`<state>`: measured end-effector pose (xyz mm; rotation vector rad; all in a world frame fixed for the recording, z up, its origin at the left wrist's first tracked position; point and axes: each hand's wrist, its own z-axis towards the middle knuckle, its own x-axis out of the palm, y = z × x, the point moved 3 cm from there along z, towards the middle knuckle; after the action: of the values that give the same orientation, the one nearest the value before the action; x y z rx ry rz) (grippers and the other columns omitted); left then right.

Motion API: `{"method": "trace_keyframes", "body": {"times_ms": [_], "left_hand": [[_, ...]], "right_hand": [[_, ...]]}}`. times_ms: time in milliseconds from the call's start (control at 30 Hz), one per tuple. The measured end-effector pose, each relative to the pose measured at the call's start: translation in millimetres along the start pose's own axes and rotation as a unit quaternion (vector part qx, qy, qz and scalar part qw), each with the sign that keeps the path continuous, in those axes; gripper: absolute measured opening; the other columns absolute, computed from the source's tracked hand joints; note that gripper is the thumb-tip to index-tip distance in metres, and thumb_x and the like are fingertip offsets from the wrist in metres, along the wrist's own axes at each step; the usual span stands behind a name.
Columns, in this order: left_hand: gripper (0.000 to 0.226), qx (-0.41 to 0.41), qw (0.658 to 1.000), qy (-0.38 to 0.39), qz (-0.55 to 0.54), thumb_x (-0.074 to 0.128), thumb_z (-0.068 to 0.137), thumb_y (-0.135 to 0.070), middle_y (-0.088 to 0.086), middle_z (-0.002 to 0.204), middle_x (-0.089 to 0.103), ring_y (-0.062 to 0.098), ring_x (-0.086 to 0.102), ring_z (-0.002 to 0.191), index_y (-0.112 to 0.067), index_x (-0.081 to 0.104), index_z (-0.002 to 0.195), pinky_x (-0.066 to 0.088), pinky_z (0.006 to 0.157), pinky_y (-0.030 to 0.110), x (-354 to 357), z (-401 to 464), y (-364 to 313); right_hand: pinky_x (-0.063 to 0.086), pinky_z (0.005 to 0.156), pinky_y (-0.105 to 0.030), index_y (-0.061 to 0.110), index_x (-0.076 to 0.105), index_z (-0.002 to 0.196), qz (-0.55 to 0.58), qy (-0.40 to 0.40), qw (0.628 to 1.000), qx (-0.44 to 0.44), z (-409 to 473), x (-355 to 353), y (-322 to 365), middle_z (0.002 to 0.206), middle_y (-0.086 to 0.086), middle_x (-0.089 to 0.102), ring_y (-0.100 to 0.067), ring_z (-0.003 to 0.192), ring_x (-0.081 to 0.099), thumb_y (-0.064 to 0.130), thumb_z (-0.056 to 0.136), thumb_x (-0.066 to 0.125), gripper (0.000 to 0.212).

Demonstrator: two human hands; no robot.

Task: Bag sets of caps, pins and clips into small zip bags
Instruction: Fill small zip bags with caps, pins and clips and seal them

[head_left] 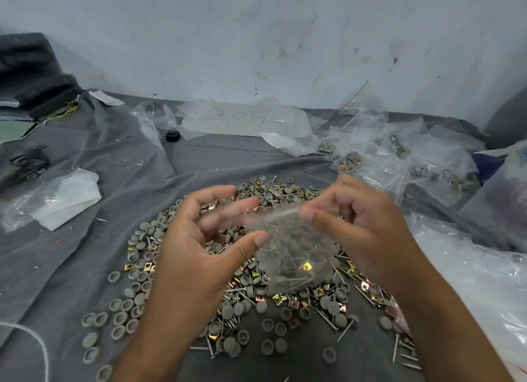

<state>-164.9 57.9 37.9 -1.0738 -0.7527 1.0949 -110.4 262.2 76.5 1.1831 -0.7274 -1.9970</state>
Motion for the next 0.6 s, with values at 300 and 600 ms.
{"method": "trace_keyframes", "body": {"times_ms": [300,600], "left_hand": [[0.045,-0.028,0.998,-0.048,0.038,0.073,0.081,-0.05,-0.016,0.114,0.072,0.004,0.067,0.106,-0.038,0.054,0.12,0.051,0.091,0.042,-7,0,7],[0.046,-0.026,0.997,-0.053,0.039,0.065,0.082,-0.06,-0.017,0.11,0.073,0.004,0.068,0.103,-0.035,0.054,0.119,0.049,0.088,0.032,-7,-4,2]], "right_hand": [[0.042,0.062,-0.02,0.02,0.07,0.104,0.178,-0.298,0.898,0.272,129,-68,-95,0.084,0.011,0.058,-0.005,0.073,0.051,0.033,0.085,0.077,0.025],[0.036,0.048,-0.023,-0.001,0.067,0.112,-0.076,-0.14,0.881,0.445,48,-110,-194,0.086,-0.009,0.059,-0.019,0.066,0.05,0.021,0.094,0.072,0.028]]}}
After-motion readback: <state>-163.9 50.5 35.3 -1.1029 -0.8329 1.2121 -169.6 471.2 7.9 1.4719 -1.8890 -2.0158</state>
